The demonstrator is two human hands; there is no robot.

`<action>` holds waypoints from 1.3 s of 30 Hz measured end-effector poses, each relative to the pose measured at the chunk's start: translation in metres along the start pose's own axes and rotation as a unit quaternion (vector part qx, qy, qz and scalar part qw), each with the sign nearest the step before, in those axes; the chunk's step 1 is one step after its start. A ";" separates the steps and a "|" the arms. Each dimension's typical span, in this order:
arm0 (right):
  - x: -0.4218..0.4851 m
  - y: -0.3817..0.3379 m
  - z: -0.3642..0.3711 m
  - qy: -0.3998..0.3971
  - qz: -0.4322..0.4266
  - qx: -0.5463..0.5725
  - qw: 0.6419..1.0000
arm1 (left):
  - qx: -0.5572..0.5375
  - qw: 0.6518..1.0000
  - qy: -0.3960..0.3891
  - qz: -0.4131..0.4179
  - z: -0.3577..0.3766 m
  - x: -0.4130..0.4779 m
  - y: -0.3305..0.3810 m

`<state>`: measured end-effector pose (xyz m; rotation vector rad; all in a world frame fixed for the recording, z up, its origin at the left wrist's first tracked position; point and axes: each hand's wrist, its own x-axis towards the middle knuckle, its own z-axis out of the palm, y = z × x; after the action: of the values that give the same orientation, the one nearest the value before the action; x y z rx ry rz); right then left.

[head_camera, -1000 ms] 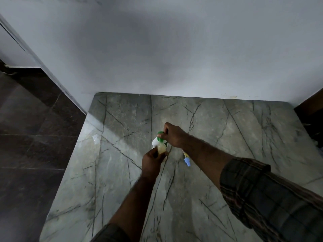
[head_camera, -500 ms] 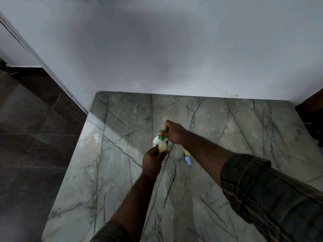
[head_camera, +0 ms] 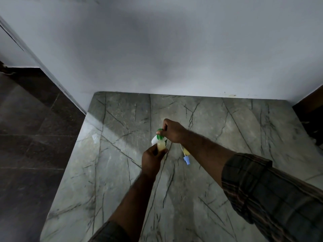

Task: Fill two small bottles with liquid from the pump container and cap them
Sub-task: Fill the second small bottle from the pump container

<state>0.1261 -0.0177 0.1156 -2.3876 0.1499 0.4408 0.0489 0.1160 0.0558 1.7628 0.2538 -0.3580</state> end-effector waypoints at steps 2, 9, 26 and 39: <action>0.001 0.000 0.000 -0.001 0.000 0.006 1.000 | 0.001 1.000 0.002 -0.003 -0.001 0.000 0.002; -0.003 0.003 0.007 -0.011 0.005 0.002 1.000 | 0.019 1.000 0.000 -0.008 -0.001 -0.003 -0.002; -0.006 -0.005 -0.007 -0.019 -0.004 -0.010 1.000 | 0.014 1.000 0.001 -0.004 0.002 -0.004 0.004; -0.003 -0.003 -0.003 -0.013 0.001 0.003 1.000 | 0.002 1.000 0.008 0.005 0.004 0.002 -0.004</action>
<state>0.1250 -0.0173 0.1208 -2.3757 0.1424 0.4723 0.0493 0.1128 0.0506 1.7710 0.2563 -0.3386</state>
